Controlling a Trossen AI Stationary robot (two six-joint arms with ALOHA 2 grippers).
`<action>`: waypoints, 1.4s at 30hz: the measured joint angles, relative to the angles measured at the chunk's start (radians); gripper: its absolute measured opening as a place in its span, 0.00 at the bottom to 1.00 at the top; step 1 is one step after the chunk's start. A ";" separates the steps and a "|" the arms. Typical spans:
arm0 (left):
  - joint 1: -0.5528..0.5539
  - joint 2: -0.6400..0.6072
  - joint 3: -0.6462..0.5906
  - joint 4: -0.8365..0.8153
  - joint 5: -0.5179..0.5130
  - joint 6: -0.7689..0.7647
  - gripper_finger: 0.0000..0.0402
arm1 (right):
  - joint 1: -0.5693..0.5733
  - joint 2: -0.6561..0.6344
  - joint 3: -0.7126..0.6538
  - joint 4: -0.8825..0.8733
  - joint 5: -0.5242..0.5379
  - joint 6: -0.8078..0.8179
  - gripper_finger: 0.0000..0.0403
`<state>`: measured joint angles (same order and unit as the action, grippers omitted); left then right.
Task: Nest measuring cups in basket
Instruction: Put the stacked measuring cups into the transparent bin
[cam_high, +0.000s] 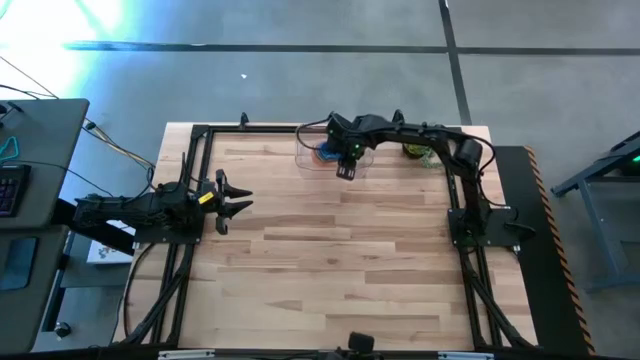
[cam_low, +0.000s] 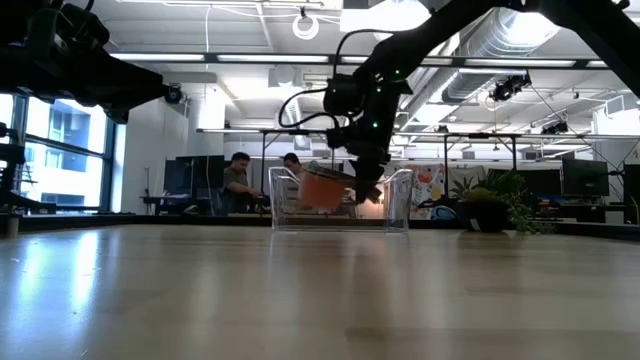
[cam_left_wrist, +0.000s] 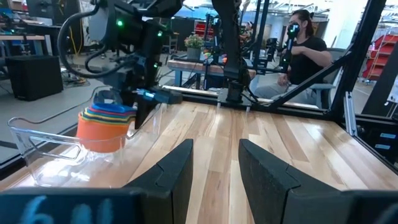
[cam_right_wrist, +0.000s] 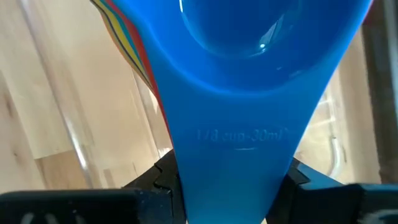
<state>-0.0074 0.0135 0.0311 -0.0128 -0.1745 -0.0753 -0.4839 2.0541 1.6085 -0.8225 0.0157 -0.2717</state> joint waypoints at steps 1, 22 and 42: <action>0.000 0.000 0.000 0.000 0.000 0.000 0.29 | 0.000 0.004 0.000 0.001 0.002 0.000 0.31; 0.000 0.000 0.000 0.000 0.000 0.000 0.29 | -0.027 0.042 0.016 -0.031 -0.006 -0.048 0.31; 0.000 0.000 0.000 0.000 0.000 0.000 0.29 | -0.027 0.042 0.016 -0.034 0.008 -0.044 0.38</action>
<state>-0.0071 0.0138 0.0311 -0.0128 -0.1741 -0.0753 -0.5110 2.0956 1.6242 -0.8564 0.0234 -0.3157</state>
